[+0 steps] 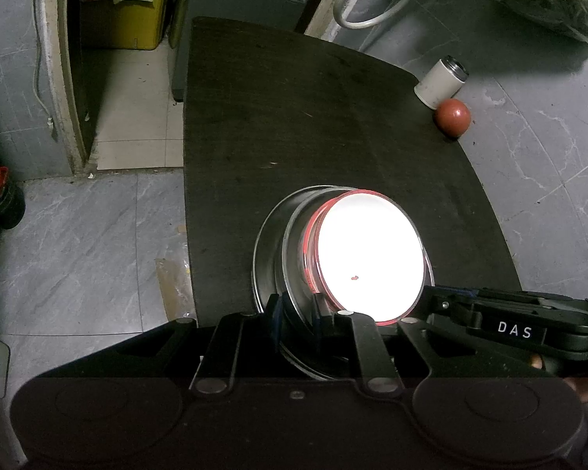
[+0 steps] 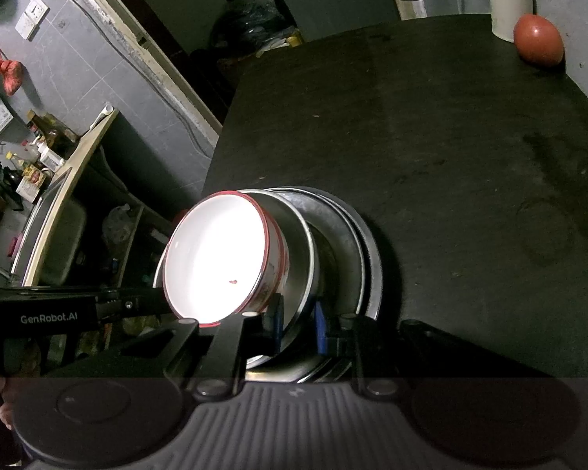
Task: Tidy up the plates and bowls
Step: 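Lower the bowl stack with both grippers onto the steel plates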
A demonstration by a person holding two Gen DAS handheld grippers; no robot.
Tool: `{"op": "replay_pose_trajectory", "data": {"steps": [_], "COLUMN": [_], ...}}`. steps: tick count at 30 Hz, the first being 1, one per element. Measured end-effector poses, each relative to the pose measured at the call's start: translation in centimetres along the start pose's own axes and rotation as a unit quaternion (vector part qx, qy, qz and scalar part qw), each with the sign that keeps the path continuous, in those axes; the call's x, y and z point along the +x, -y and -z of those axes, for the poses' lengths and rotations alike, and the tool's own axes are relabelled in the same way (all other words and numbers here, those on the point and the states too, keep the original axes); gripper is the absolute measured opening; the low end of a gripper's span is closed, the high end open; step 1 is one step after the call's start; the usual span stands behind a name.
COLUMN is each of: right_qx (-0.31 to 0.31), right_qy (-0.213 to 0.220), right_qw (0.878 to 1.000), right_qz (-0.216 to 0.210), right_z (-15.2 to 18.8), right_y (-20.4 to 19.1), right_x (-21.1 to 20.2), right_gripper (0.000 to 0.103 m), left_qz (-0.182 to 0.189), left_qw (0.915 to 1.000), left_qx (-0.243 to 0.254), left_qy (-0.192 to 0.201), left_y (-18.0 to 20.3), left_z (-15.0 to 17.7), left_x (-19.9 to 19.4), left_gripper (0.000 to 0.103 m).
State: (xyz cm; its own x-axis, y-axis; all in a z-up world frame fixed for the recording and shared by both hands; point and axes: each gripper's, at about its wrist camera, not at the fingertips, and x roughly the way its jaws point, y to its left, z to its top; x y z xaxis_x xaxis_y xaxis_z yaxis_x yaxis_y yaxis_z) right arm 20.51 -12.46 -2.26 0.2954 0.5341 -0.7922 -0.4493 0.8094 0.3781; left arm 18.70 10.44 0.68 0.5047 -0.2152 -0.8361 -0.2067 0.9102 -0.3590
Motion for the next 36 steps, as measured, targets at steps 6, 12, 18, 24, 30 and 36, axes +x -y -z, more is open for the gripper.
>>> {"op": "replay_pose_trajectory", "data": {"steps": [6,12,18,24,30,36], "right_qx": [0.001,0.002,0.002,-0.004,-0.007,-0.011], "right_qy": [0.002,0.003,0.004,0.005,0.007,0.010], "right_qw": [1.000,1.000,1.000,1.000,1.000,1.000], "right_qz": [0.004,0.005,0.008,0.015,0.020,0.025], "right_z": [-0.04,0.02,0.00,-0.04,0.10,0.20], "right_y": [0.02,-0.10,-0.11,-0.29,-0.43,-0.67], "right_x": [-0.09,-0.16,-0.19,-0.20,-0.19,-0.18], "right_gripper": [0.019,0.019,0.019,0.020,0.021,0.021], "left_qz": [0.002,0.002,0.002,0.001,0.000,-0.001], "left_qw": [1.0000,1.0000,1.0000,1.0000,1.0000,1.0000], "left_qx": [0.003,0.003,0.004,0.003,0.004,0.004], "left_qy": [-0.002,-0.002,-0.002,-0.002,-0.001,0.002], "left_y": [0.16,0.14,0.13,0.05,0.00,0.11], "left_z": [-0.30,-0.27,-0.27,-0.29,-0.23,-0.03], "left_x": [0.31,0.31,0.29,0.36,0.33,0.09], "left_gripper": [0.016,0.016,0.016,0.016,0.016,0.017]}}
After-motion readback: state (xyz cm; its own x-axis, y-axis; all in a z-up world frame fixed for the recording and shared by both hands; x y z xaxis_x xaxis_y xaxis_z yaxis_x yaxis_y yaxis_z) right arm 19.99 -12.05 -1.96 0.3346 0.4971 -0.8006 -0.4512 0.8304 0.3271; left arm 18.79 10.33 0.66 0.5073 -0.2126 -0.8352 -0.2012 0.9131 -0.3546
